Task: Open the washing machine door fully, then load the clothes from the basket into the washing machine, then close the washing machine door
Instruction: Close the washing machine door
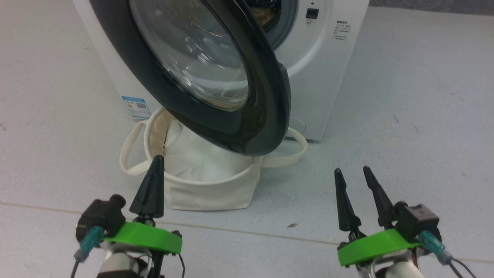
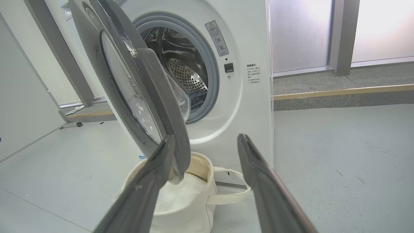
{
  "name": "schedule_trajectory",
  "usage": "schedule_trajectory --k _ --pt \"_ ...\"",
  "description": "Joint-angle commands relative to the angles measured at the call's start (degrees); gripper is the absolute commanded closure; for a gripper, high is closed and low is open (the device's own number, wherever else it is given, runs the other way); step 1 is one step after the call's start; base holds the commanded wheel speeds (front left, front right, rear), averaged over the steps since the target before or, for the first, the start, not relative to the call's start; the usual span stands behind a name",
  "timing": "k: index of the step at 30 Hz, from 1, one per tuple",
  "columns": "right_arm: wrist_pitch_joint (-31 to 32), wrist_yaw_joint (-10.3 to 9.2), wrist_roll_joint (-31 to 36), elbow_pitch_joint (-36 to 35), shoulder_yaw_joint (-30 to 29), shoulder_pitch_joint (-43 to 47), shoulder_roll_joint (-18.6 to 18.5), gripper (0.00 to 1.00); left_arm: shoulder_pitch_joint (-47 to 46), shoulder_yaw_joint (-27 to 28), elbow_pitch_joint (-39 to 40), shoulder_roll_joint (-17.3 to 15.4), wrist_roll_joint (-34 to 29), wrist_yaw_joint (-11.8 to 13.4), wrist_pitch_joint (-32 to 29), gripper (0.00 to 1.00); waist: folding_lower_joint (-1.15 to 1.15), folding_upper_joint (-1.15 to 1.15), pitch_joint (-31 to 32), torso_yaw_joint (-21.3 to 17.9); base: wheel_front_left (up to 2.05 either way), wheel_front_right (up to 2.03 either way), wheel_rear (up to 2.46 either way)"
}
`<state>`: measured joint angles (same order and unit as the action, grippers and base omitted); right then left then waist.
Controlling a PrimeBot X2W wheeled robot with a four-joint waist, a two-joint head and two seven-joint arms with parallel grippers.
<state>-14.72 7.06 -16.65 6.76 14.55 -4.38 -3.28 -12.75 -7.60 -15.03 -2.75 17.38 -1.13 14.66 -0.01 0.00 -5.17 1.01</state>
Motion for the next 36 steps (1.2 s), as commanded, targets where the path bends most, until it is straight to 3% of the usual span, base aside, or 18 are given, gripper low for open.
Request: schedule_trajectory --k 1,4,5,6,7,27,36 --pt "-0.3 0.43 0.6 -1.5 1.2 -0.2 0.4 0.00 -0.4 2.0 3.0 -0.2 -1.8 -0.1 0.3 1.00 0.01 0.00 0.2 0.0 0.00 0.00 0.00" --pt "-0.3 0.43 0.5 -1.5 1.2 -0.2 0.4 0.00 1.1 1.0 3.9 -0.2 -2.0 1.0 0.3 1.00 0.01 0.00 0.5 -0.1 0.00 0.00 0.00" --pt "-0.3 0.43 0.4 -1.5 1.2 -0.2 0.4 0.00 1.5 0.7 4.2 -0.2 -1.9 1.2 0.3 0.90 0.01 0.00 0.6 -0.2 0.00 0.00 0.00" --pt "-0.3 0.43 0.4 -1.5 1.2 -0.1 0.4 0.00 1.8 0.4 4.4 -0.1 -2.2 1.4 0.3 0.12 0.01 0.00 0.7 -0.2 0.00 0.00 0.00" --pt "-0.3 0.43 0.4 -1.5 1.2 -0.1 0.4 0.00 2.1 0.2 4.7 -0.1 -2.5 1.5 0.3 0.00 0.01 0.00 0.8 -0.3 0.00 0.00 0.00" --pt "-0.3 0.43 1.0 -1.9 -0.9 -0.3 0.4 0.00 2.3 -4.0 4.9 -0.1 -2.2 1.4 0.3 0.00 0.01 0.00 -0.3 0.5 0.00 0.00 0.00" --pt "-0.3 0.43 1.0 -6.3 0.7 -4.2 0.4 0.00 0.6 -5.5 4.8 -0.1 -1.7 1.9 0.3 0.00 0.01 0.00 -2.8 1.7 0.00 0.00 0.00"
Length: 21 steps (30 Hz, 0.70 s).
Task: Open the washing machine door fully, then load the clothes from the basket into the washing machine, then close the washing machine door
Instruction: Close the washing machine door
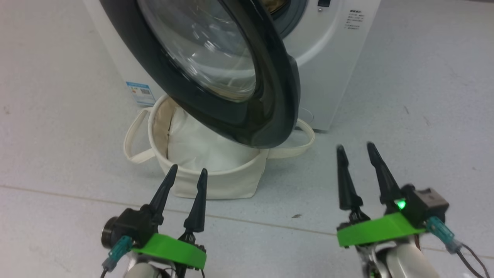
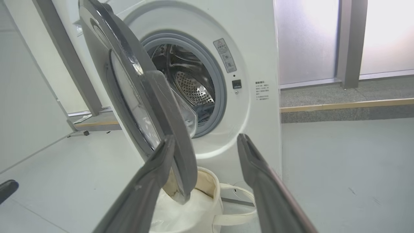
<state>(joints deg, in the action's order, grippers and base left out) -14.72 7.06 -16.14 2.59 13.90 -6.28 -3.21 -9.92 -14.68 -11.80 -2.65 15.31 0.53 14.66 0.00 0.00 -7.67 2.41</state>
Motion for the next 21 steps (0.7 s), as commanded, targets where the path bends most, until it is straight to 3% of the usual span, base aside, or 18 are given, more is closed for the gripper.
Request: schedule_trajectory --k 1,2,3,4,11,21 --pt "-0.3 0.43 0.6 -2.5 2.2 -3.1 0.3 0.00 -2.5 1.4 1.6 -0.2 0.5 0.3 0.3 0.00 0.00 0.00 -0.7 0.5 0.00 0.00 0.00" --pt "-0.3 0.43 0.7 -2.8 3.2 -3.9 0.3 0.00 -2.8 1.1 1.6 -0.2 0.6 0.4 0.3 0.00 0.00 0.00 -1.1 0.8 0.00 0.00 0.00" --pt "-0.3 0.43 0.9 -3.0 4.5 -4.7 0.3 0.23 -3.1 0.8 1.7 -0.2 0.7 0.5 0.3 0.00 0.00 0.00 -1.6 1.1 0.00 0.00 0.00" --pt "-0.3 0.43 1.0 -2.9 5.9 -5.5 0.3 1.00 -3.4 0.6 1.8 -0.2 0.9 0.7 0.3 0.00 0.00 0.00 -2.2 1.4 0.00 0.00 0.00" --pt "-0.3 0.43 2.4 3.6 13.6 -13.5 -0.3 1.00 -5.5 -1.5 1.8 -0.2 2.1 1.5 0.3 0.00 0.00 0.00 -5.5 3.6 0.00 0.00 0.00" --pt "-0.3 0.43 4.5 12.4 10.1 -20.3 -0.3 1.00 -7.5 -3.3 1.9 -0.2 3.1 2.6 0.3 0.00 0.00 0.00 -8.4 6.0 0.00 0.00 0.00"
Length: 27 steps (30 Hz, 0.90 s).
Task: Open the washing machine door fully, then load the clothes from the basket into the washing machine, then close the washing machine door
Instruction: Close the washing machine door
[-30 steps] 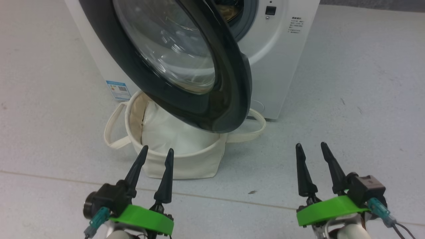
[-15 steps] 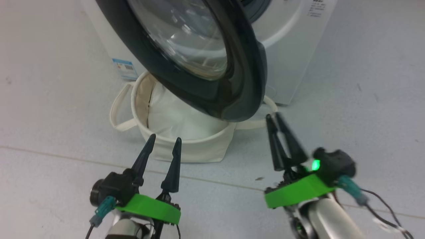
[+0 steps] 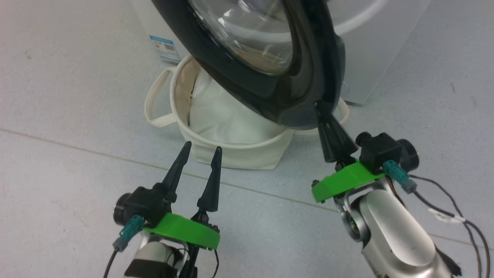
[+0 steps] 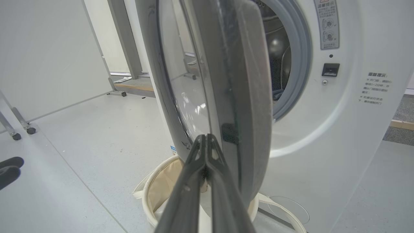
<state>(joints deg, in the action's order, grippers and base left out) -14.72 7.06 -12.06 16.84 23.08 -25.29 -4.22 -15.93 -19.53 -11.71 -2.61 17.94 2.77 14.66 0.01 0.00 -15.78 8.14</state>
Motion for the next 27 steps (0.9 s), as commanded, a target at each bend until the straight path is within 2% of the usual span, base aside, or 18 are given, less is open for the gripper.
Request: schedule_trajectory --k 1,14,21,27 --pt "-0.3 0.43 0.7 -1.4 0.2 -1.7 0.7 1.00 -1.6 1.4 1.9 -0.3 0.6 0.4 0.3 0.00 -0.01 0.00 -0.5 0.5 0.00 0.00 0.00" --pt "-0.3 0.43 4.9 0.6 -13.8 -5.7 1.1 1.00 -3.4 -0.7 2.6 -0.3 1.9 0.8 0.3 0.00 -0.01 0.00 -3.6 2.3 0.00 0.00 0.00" --pt "-0.3 0.43 5.7 2.7 -19.1 -10.9 1.1 1.00 -5.2 -2.5 3.4 -0.3 2.8 1.6 0.3 0.00 -0.01 0.00 -7.1 3.4 0.00 0.00 0.00" --pt "-0.3 0.43 7.8 5.5 -23.4 -17.1 -0.4 1.00 -7.5 -4.2 4.3 -0.3 3.5 2.5 0.3 0.00 -0.01 0.00 -11.5 4.5 0.00 0.00 0.00"
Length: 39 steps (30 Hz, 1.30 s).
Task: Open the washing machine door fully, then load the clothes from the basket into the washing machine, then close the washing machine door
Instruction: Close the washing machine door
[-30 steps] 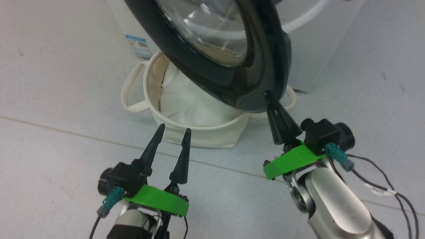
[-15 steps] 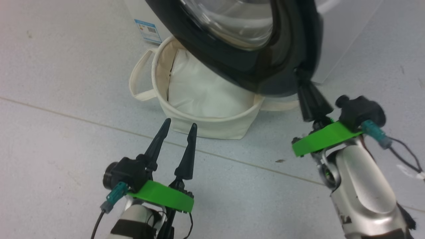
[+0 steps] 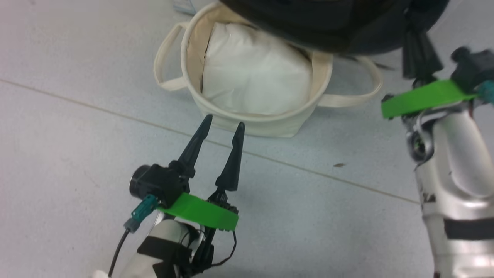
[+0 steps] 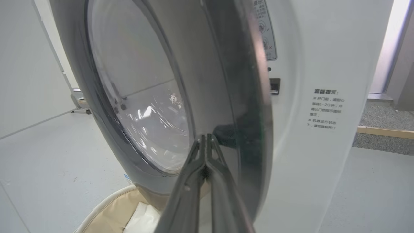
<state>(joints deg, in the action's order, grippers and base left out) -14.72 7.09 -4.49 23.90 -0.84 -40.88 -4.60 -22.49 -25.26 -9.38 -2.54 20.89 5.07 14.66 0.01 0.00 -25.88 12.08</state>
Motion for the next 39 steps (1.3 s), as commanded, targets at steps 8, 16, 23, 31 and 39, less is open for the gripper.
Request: schedule_trajectory --k 8,16,23,31,39 --pt "-0.3 0.40 1.8 0.1 -5.0 -10.9 -0.9 1.00 -4.4 -0.3 3.1 -0.3 1.3 1.3 0.3 0.00 -0.01 0.00 -7.2 1.3 0.00 0.00 0.00" --pt "-0.3 0.40 1.5 1.2 -7.1 -16.9 -2.5 1.00 -6.6 -1.1 3.6 -0.3 1.4 2.2 0.3 0.00 -0.01 0.00 -10.4 1.7 0.00 0.00 0.00" --pt "-0.3 0.40 2.3 0.5 -7.0 -20.0 -3.8 1.00 -7.7 0.7 4.9 -0.3 0.7 2.9 0.3 0.00 -0.01 0.00 -11.8 1.8 0.00 0.00 0.00" --pt "-0.3 0.40 0.5 -1.0 -7.2 -19.3 -3.1 1.00 -7.4 1.3 4.1 -0.3 0.6 2.5 0.3 0.00 -0.01 0.00 -10.5 0.9 0.00 0.00 0.00" --pt "-0.3 0.40 -4.5 -7.9 0.9 -6.0 -1.8 1.00 -5.2 2.6 -0.7 -0.3 1.4 0.1 0.3 0.00 -0.01 0.00 -2.2 -2.9 0.00 0.00 0.00"
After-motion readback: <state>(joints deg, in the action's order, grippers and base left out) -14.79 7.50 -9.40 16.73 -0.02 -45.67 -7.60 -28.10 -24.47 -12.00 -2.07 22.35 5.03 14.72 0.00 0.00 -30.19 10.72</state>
